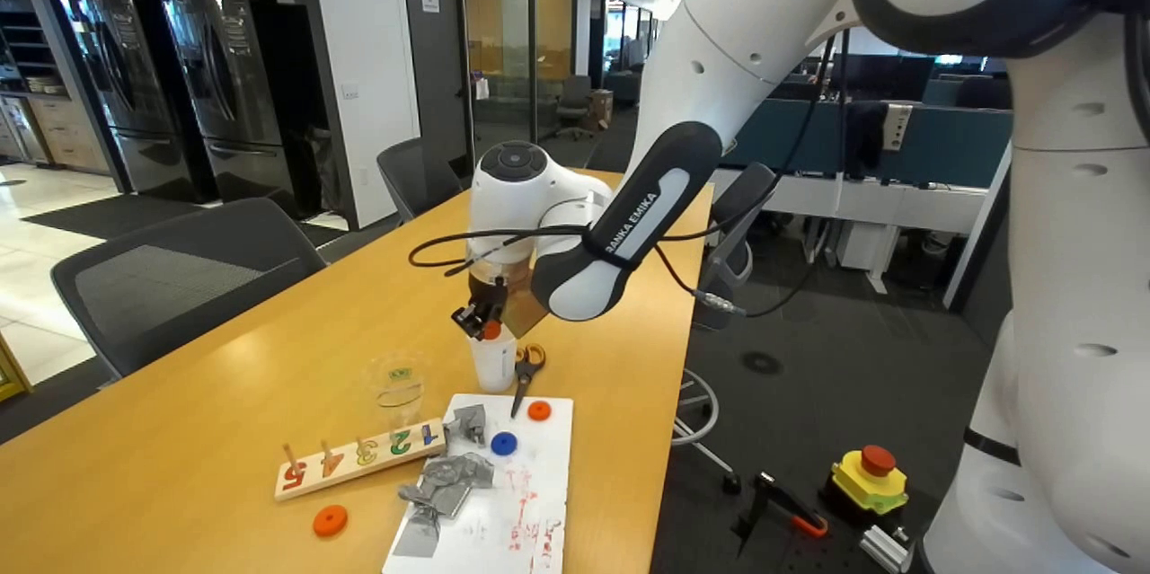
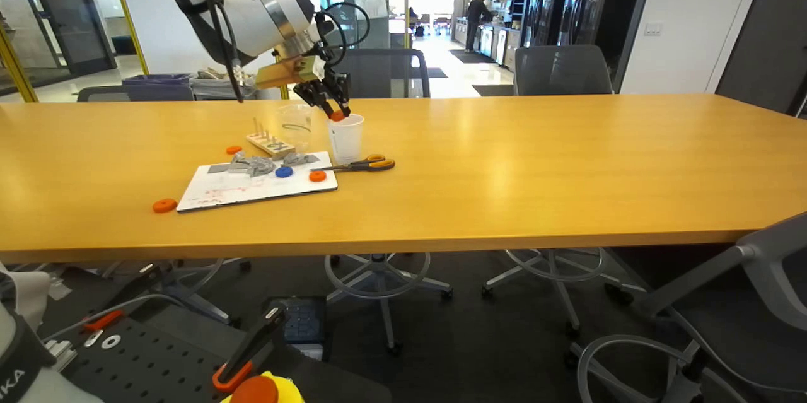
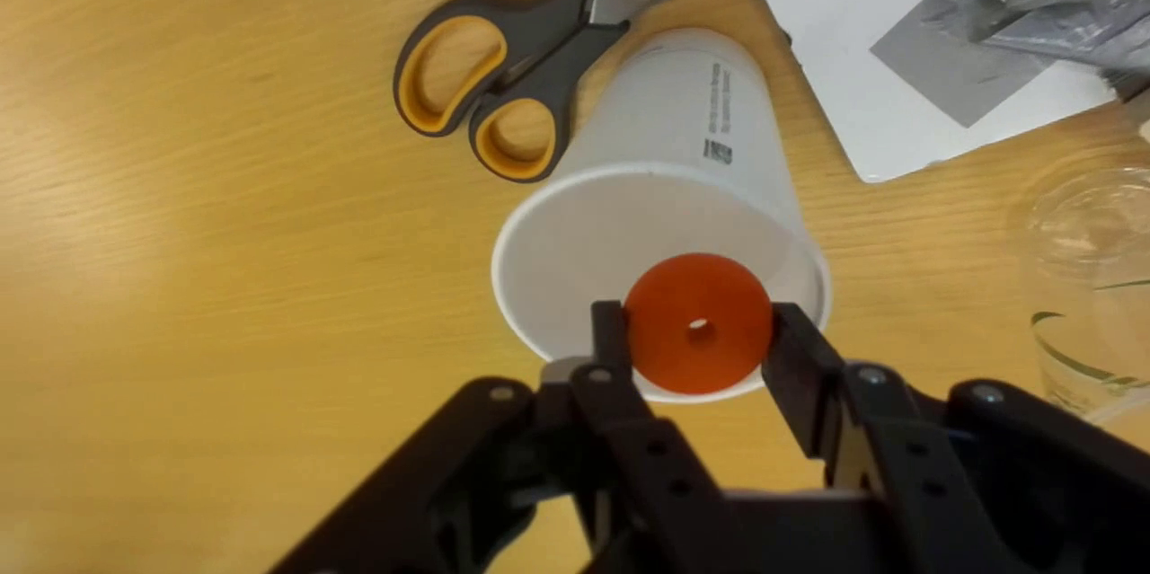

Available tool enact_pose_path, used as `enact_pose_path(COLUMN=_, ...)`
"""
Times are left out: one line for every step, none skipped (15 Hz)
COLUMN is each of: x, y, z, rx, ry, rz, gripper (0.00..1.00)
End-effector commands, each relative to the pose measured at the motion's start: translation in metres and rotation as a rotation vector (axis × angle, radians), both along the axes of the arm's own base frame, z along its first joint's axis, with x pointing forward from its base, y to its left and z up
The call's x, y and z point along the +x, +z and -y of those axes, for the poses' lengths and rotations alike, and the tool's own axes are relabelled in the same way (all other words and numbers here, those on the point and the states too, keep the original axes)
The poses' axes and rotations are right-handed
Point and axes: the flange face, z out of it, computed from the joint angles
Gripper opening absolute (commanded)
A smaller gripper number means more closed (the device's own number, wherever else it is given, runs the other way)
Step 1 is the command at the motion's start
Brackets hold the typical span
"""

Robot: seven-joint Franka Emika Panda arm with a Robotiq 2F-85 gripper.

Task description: Put the orange rings inside the white cup, place the blue ring in the clear cup

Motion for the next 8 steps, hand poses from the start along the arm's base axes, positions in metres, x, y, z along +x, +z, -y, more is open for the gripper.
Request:
enact_pose_path(x=0.027, y=-0.009, z=0.001, rx=-0.02, ry=-0.049, rz=0.016, gripper=0.17)
enact_pose_path(x=0.03, y=-0.011, z=0.003, rx=-0.02, ry=-0.057, rz=0.017, gripper=0.17)
enact_pose_path(x=0.032, y=-0.013, z=0.004, rx=-0.022, ry=-0.063, rz=0.018, gripper=0.17)
enact_pose_path(x=0.034, y=-0.013, z=0.006, rx=-0.023, ry=-0.071, rz=0.019, gripper=0.17)
enact_pose_path(x=0.036, y=-0.014, z=0.007, rx=-0.024, ry=-0.077, rz=0.02, gripper=0.17)
enact_pose_path(x=0.037, y=-0.013, z=0.009, rx=-0.026, ry=-0.085, rz=0.019, gripper=0.17)
enact_pose_path(x=0.037, y=-0.013, z=0.01, rx=-0.029, ry=-0.092, rz=0.018, gripper=0.17)
enact_pose_path(x=0.038, y=-0.012, z=0.011, rx=-0.03, ry=-0.096, rz=0.016, gripper=0.17)
